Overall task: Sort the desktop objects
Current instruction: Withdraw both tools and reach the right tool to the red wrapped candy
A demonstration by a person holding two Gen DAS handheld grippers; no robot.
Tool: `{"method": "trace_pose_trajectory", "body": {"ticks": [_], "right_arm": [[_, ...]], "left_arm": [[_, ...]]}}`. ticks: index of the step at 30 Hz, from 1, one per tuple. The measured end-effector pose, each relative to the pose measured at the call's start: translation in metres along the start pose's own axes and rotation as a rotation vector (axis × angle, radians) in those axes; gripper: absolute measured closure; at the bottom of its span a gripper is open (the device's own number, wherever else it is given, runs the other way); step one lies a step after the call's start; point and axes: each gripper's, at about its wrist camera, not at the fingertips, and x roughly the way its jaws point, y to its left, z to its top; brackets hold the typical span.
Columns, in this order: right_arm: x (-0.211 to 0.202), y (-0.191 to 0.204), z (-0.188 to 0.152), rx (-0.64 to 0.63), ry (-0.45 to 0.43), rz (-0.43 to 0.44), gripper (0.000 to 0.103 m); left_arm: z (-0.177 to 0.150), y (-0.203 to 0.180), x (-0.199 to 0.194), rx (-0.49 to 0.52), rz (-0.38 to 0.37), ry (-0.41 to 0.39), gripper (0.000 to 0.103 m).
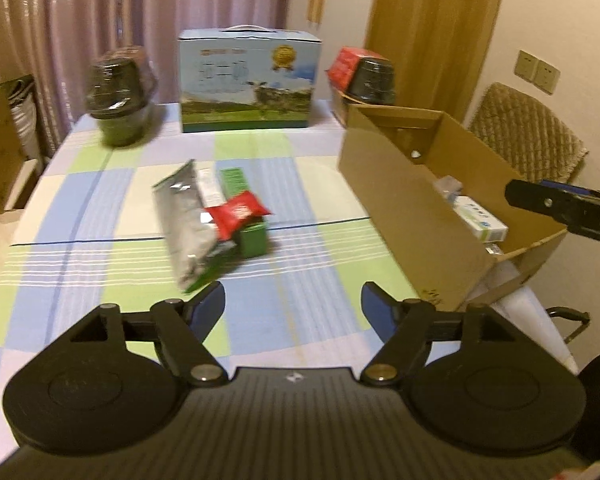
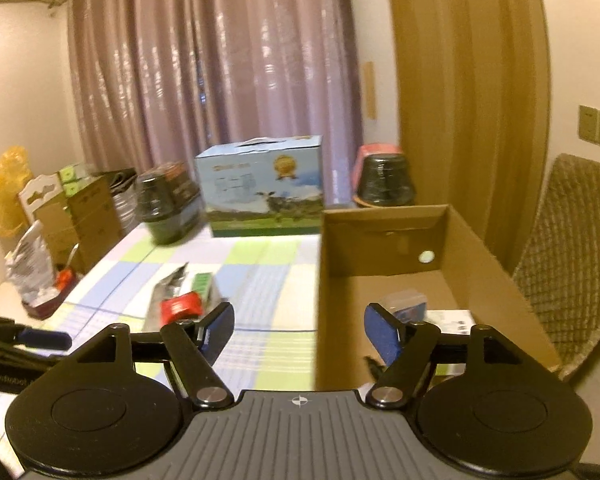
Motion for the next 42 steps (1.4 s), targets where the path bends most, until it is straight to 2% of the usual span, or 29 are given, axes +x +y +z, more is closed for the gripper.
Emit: {"method": "trace_pose_trajectory", "body": {"ticks": [12,23,32,42], "right_arm": [[0.010,0.053,-0.003,-0.056,0.018,0.061,0.021],[0.027,0.077,-0.010,-0.073,0.048,0.088,0.016],[0.048,0.085,-0.011,-0.084,0.074,0.098,0.013],[0.085,0.089,-0.014,-0.089,0.111,0.090,0.010]], "left_arm": [[-0.018,0.049,-0.018,-0.031,0.067,0.016,0.023],[-0.020,0.076,-0.016,-0.055,0.100,0.016,0.018],[-0.020,0.094,0.001,-0.081,0.114,0.022,0.014],[-0.011,0.112,0.041,-0.085,0.122,0.026,0.011]]}}
